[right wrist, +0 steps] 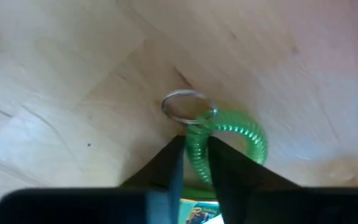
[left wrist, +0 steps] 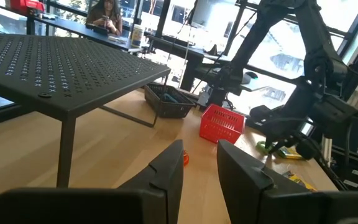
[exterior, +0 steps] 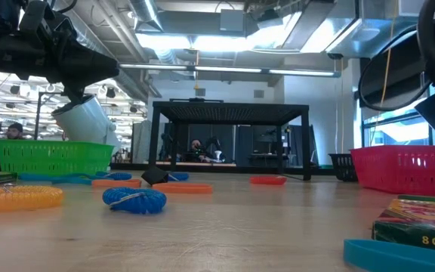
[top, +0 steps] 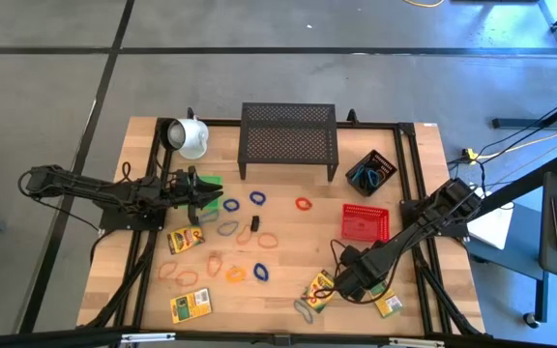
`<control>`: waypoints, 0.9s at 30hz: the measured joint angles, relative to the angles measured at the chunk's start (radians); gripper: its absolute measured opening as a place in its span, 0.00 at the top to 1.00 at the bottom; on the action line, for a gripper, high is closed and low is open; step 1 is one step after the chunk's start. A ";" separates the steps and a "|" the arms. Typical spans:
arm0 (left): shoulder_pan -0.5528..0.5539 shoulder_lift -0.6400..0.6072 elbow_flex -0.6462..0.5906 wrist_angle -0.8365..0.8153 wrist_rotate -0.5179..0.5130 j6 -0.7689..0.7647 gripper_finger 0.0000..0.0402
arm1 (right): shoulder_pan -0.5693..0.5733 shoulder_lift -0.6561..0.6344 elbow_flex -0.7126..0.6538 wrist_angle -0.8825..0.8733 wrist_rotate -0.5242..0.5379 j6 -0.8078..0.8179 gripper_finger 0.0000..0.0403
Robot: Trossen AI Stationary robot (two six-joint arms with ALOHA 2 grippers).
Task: Pick & Place Office Desk Supplies
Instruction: Put the green spring keychain into the orange bin
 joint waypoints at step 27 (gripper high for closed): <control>0.000 0.000 0.000 -0.001 0.000 0.000 0.77 | 0.000 -0.053 0.278 0.071 0.595 -0.225 0.95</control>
